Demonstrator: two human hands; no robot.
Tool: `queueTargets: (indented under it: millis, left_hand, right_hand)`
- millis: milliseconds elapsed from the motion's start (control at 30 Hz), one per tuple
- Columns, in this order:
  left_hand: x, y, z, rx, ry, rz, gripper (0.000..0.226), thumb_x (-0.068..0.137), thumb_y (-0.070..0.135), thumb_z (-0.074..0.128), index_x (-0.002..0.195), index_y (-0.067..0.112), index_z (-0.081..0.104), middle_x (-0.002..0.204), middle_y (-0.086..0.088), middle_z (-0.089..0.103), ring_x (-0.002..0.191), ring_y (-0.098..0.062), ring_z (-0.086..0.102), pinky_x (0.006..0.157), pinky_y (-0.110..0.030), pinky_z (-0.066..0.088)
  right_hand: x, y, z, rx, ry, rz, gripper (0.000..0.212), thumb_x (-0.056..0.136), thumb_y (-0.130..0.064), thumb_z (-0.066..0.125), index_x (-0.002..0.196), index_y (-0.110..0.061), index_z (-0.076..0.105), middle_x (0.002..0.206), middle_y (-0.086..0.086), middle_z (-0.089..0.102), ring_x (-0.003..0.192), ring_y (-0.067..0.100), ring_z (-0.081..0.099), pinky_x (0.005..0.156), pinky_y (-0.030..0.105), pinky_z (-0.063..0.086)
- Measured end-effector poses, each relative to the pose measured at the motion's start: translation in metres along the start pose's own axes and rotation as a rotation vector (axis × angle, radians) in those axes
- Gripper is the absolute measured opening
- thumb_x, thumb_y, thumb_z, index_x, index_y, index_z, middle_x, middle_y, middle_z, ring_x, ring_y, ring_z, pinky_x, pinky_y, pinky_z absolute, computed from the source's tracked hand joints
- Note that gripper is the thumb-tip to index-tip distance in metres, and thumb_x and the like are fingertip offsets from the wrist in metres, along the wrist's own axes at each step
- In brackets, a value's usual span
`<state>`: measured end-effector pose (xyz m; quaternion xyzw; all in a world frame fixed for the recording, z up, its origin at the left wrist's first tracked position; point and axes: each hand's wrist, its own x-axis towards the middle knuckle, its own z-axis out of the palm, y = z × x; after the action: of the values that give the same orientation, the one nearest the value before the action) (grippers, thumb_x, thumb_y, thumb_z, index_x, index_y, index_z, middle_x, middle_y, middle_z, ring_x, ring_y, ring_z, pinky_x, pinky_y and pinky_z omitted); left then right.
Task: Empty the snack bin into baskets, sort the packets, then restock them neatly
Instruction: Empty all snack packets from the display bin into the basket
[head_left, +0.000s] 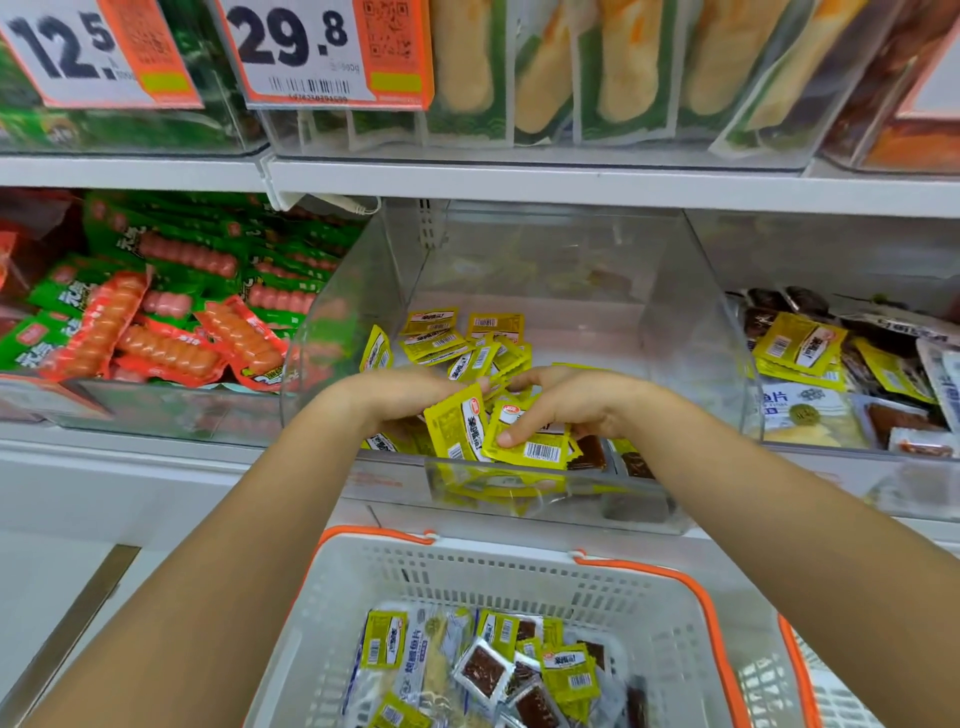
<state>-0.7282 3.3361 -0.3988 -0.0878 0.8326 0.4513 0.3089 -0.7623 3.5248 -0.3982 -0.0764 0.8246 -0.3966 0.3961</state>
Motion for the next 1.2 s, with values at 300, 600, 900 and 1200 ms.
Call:
queueTargets:
  millis: [300, 600, 900, 1200]
  left_hand:
    - [0.0, 0.001, 0.003, 0.159, 0.023, -0.015, 0.041, 0.075, 0.041, 0.078, 0.107, 0.02, 0.064, 0.1, 0.002, 0.067, 0.083, -0.015, 0.061, 0.066, -0.023, 0.05]
    - [0.004, 0.001, 0.012, 0.342, 0.251, 0.191, 0.077, 0.074, 0.032, 0.081, 0.139, 0.017, 0.043, 0.133, 0.003, 0.054, 0.121, -0.017, 0.052, 0.098, -0.03, 0.044]
    - [-0.102, 0.043, 0.017, 0.324, 0.741, 0.551, 0.042, 0.075, 0.024, 0.079, 0.111, 0.029, 0.058, 0.096, 0.01, 0.065, 0.089, -0.014, 0.06, 0.076, -0.028, 0.047]
    - [-0.163, 0.002, 0.058, 0.256, 0.238, 0.535, 0.072, 0.073, 0.028, 0.082, 0.128, 0.041, 0.039, 0.123, 0.018, 0.055, 0.104, 0.017, 0.052, 0.088, -0.007, 0.042]
  right_hand:
    - [-0.002, 0.0, -0.001, -0.115, 0.067, -0.009, 0.087, 0.073, -0.021, 0.081, 0.146, -0.021, 0.033, 0.142, -0.002, 0.042, 0.124, 0.021, 0.046, 0.101, 0.035, 0.042]
    - [-0.001, 0.001, 0.0, -0.025, 0.194, -0.136, 0.073, 0.069, -0.011, 0.084, 0.133, -0.017, 0.049, 0.125, 0.002, 0.056, 0.104, 0.017, 0.054, 0.085, 0.026, 0.046]
    - [-0.091, -0.038, 0.002, -0.136, 0.613, -0.616, 0.049, 0.07, -0.021, 0.081, 0.113, -0.025, 0.059, 0.106, -0.007, 0.065, 0.101, 0.015, 0.061, 0.089, 0.033, 0.048]
    - [-0.153, 0.008, 0.043, -0.459, 0.21, -0.489, 0.074, 0.07, -0.043, 0.079, 0.134, -0.03, 0.044, 0.117, -0.013, 0.054, 0.105, -0.002, 0.052, 0.093, 0.019, 0.043]
